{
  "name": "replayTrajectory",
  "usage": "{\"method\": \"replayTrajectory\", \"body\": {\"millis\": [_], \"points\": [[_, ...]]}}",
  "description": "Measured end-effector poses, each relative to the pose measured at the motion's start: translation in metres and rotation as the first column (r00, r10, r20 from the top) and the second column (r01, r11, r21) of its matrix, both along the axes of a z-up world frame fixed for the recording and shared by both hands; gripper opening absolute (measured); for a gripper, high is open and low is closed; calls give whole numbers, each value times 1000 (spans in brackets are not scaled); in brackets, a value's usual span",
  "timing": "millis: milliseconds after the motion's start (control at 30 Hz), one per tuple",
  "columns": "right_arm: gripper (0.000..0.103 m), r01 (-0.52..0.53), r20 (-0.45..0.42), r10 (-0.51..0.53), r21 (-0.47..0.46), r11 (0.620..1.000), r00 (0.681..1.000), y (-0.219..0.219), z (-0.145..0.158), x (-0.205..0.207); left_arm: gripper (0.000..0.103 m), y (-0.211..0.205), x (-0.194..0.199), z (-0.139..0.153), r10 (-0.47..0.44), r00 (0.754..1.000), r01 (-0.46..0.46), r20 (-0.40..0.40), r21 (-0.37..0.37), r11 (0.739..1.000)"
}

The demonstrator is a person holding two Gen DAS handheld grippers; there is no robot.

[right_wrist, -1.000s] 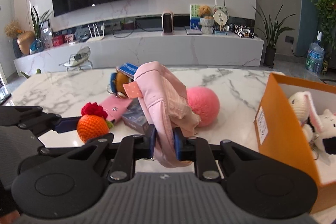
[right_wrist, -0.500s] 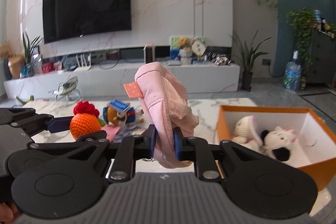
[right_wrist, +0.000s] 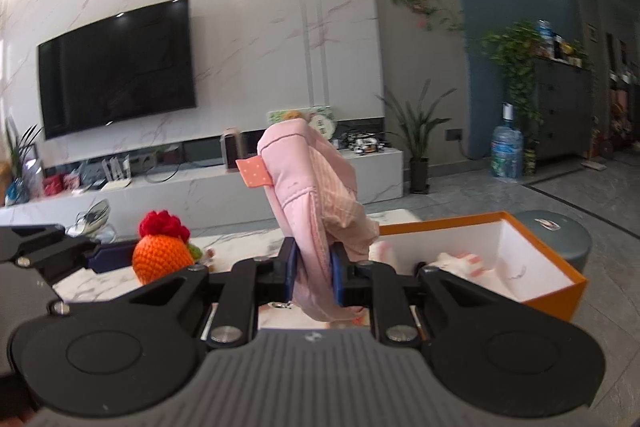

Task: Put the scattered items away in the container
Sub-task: 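Lift the orange ball and pink bag and carry both over the box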

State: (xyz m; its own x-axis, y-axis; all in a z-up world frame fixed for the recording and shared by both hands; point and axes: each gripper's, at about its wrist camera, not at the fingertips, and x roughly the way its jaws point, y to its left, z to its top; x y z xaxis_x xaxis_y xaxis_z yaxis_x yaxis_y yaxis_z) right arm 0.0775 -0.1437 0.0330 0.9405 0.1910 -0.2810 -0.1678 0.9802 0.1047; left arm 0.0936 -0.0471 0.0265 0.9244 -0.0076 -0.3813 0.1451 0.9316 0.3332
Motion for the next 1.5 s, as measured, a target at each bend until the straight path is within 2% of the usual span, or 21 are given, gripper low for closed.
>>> {"method": "replayTrajectory", "body": {"millis": [333, 833, 1167, 1500], "points": [[19, 113, -24, -112, 57, 992, 993, -56, -3, 28, 48, -51, 36, -8, -94, 996, 94, -8, 35, 995], [19, 134, -54, -132, 49, 990, 990, -82, -17, 98, 48, -77, 93, -36, -130, 990, 133, -60, 38, 990], [19, 74, -195, -69, 18, 997, 978, -88, -40, 156, 48, -83, 118, -70, -184, 973, 192, -142, 45, 980], [20, 24, -383, -1, 54, 998, 924, -83, -68, 192, 48, -80, 133, -92, -199, 956, 215, -214, 54, 975]]}}
